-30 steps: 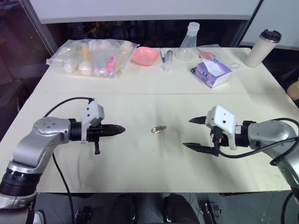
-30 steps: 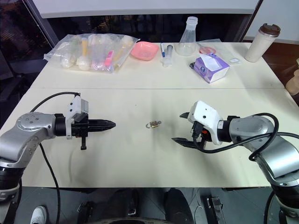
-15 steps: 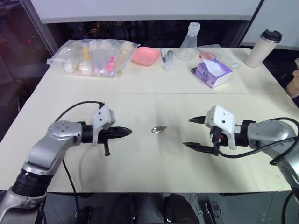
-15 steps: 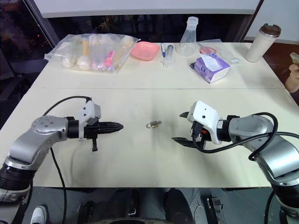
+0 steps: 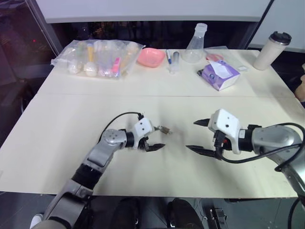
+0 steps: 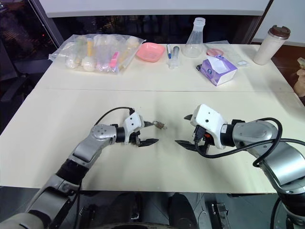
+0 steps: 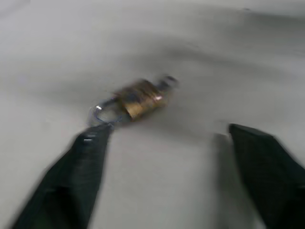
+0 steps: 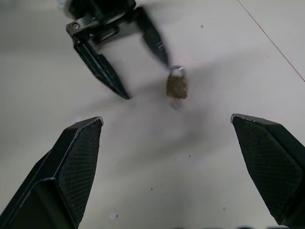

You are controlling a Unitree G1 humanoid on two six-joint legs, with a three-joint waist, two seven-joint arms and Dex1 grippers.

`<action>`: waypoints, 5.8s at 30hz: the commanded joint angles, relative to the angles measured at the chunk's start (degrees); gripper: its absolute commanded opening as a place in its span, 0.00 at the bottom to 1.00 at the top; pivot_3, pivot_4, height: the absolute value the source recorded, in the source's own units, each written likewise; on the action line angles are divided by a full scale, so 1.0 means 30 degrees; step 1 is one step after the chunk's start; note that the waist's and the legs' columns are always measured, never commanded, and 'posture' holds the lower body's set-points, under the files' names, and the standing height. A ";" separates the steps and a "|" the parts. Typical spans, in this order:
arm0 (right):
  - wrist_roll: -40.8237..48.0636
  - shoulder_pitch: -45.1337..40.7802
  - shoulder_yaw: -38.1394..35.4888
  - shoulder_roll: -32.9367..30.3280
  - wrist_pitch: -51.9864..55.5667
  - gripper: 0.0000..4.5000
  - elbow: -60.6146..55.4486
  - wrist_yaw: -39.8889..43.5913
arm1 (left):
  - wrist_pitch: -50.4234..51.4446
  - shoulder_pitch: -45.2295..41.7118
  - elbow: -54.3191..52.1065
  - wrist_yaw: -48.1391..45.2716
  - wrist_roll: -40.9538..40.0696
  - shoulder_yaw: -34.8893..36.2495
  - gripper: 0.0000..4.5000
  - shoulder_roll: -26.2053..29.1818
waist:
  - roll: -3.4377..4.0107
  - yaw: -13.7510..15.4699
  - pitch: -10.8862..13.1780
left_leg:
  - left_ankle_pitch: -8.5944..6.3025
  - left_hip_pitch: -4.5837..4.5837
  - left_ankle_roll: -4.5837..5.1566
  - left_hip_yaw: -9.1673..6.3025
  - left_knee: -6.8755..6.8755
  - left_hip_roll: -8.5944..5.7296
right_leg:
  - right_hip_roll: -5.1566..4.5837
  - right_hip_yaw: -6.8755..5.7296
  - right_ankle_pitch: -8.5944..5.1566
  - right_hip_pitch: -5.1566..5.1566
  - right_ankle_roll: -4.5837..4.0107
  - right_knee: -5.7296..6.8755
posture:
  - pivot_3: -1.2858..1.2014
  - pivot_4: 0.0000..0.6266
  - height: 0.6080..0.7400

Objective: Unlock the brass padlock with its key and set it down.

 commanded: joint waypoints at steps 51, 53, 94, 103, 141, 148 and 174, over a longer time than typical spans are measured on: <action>-0.9232 -0.3784 0.7012 0.2106 -0.9730 1.00 0.2217 -0.3861 | -0.0426 -0.3180 0.1488 -1.0639 -0.3780 0.3799 0.17 0.5615 | -0.0010 -0.0325 -0.0002 | 0.0028 -0.0016 -0.0039 -0.0008 0.0015 0.0015 | 0.0055 0.0009 0.0028 -0.0061 0.0014 0.0053 | 0.52 0.24 0.81; -1.0777 -0.4451 0.7781 0.2573 -1.2071 1.00 0.3472 -0.3923 | 0.0321 -0.3310 0.0829 -1.0651 -0.4129 0.4093 0.17 0.5950 | -0.0009 -0.0255 -0.0002 | 0.0025 -0.0019 -0.0034 -0.0004 0.0027 -0.0003 | 0.0048 0.0010 0.0028 -0.0047 0.0017 0.0034 | 0.52 0.24 0.81; -1.4987 -0.6724 0.8394 0.7411 -1.7457 0.01 0.8320 -0.0876 | 0.1011 -0.3456 -0.1305 -0.9228 -0.3781 0.4060 0.17 0.5869 | -0.0012 -0.0466 0.0001 | 0.0050 -0.0017 -0.0079 0.0022 0.0025 0.0009 | 0.0061 0.0020 0.0029 -0.0070 0.0021 0.0066 | 0.52 0.24 0.81; -1.6055 -0.7185 0.8623 0.7826 -1.8606 0.01 0.8556 -0.1380 | 0.1824 -0.3607 -0.1324 -0.8901 -0.4015 0.4063 0.17 0.5589 | -0.0012 -0.0468 0.0001 | 0.0051 -0.0017 -0.0081 0.0023 0.0025 0.0008 | 0.0061 0.0020 0.0029 -0.0071 0.0021 0.0068 | 0.52 0.24 0.81; -1.9712 -0.8221 0.8339 0.6994 -2.4831 0.46 1.0062 -0.3916 | 0.4574 -0.4446 -0.1263 -0.9829 -0.4926 0.3862 0.17 0.6025 | -0.0012 -0.0494 0.0001 | 0.0108 -0.0013 -0.0179 0.0061 0.0035 0.0005 | 0.0060 0.0027 0.0028 -0.0152 0.0021 0.0232 | 0.52 0.24 0.81; -2.0215 -0.8454 0.8404 0.6826 -2.5548 0.46 1.0691 -0.3977 | 0.4833 -0.4384 -0.1570 -0.9989 -0.5091 0.3936 0.17 0.6109 | -0.0012 -0.0486 0.0001 | 0.0109 -0.0014 -0.0180 0.0061 0.0036 0.0005 | 0.0062 0.0028 0.0028 -0.0152 0.0021 0.0233 | 0.52 0.24 0.81; -1.8652 -0.8291 0.8303 0.6884 -2.5011 0.02 1.1384 -0.2547 | 0.2447 -0.3875 -0.2152 -0.8686 -0.4143 0.3879 0.17 0.5703 | -0.0011 -0.0481 0.0002 | 0.0114 -0.0011 -0.0189 0.0065 0.0036 0.0007 | 0.0054 0.0036 0.0028 -0.0155 0.0021 0.0238 | 0.52 0.24 0.81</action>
